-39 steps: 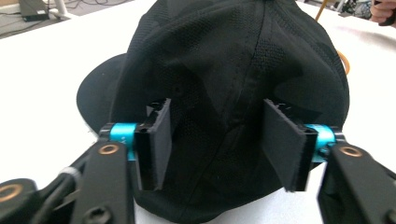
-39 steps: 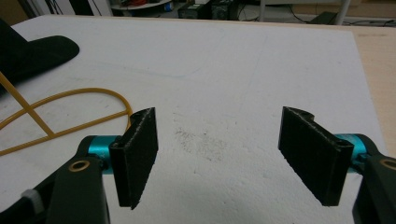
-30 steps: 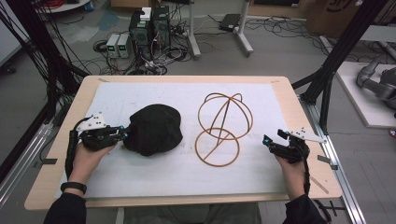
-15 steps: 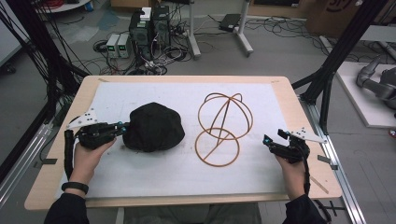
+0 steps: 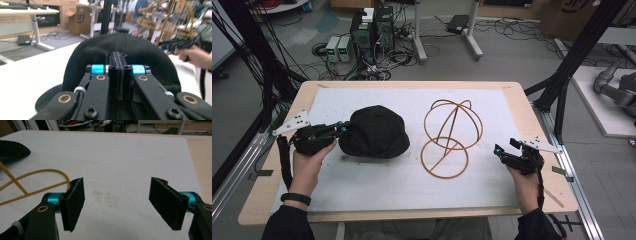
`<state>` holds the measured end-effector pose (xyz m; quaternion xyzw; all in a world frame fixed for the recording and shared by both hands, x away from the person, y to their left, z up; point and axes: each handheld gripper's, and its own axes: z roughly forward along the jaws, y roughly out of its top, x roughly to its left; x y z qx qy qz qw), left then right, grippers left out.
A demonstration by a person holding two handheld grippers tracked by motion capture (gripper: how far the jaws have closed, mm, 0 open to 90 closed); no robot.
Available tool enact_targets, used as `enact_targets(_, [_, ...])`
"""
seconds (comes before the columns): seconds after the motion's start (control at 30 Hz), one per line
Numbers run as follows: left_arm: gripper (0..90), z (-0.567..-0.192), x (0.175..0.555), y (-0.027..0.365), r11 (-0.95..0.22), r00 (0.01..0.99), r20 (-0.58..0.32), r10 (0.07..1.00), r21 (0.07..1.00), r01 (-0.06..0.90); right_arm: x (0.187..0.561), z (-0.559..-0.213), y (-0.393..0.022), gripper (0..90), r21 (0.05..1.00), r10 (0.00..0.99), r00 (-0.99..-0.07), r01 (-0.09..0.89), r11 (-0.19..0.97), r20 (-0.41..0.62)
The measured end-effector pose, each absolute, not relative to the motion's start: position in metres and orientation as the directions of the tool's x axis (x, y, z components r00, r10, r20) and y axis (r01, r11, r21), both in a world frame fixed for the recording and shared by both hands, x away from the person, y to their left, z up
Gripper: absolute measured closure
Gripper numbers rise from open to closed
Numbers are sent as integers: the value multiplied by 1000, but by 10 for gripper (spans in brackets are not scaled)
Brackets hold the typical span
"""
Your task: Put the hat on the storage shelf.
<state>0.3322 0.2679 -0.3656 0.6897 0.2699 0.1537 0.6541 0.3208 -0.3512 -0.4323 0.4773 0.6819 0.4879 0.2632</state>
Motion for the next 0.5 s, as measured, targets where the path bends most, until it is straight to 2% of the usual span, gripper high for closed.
enact_targets(0.5, [891,-339,332,259,98,799,-151,582,988,115,322,-432,-349,285,917,907,-406,394,67,109])
